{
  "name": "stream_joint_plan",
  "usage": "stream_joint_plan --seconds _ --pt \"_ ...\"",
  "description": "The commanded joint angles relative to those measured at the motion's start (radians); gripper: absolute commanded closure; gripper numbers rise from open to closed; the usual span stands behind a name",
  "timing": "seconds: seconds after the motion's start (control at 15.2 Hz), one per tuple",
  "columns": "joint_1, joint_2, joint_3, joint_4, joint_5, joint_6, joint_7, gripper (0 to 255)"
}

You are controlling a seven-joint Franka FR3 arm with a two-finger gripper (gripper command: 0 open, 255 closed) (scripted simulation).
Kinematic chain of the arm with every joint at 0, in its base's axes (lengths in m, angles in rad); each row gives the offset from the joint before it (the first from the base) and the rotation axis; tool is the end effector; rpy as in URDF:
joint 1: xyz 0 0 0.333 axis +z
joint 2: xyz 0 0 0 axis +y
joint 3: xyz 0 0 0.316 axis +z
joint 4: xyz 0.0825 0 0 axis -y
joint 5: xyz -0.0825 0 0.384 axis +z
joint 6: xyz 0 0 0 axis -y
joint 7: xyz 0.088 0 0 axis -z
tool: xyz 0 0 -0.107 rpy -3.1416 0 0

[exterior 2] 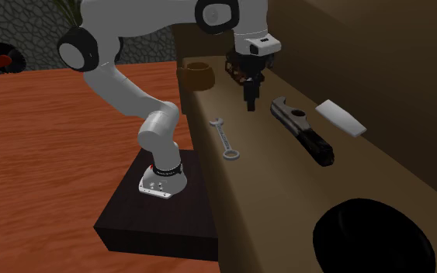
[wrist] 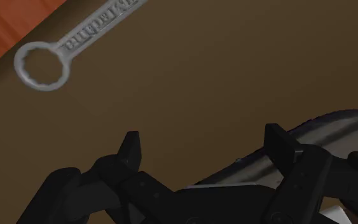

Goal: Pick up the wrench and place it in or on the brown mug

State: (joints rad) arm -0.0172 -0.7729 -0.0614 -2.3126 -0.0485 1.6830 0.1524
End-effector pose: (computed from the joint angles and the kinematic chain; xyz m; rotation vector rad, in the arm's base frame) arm 0.3207 -0.0365 0.6172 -3.1148 0.3356 -0.2235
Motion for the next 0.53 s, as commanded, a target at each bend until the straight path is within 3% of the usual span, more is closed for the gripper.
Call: stream_joint_plan --seconds 0.0,0.46 --pt "0.000 0.000 0.000 0.000 0.000 0.000 0.000 0" --pt "-0.254 -0.168 0.047 -0.198 0.044 -0.015 0.505 0"
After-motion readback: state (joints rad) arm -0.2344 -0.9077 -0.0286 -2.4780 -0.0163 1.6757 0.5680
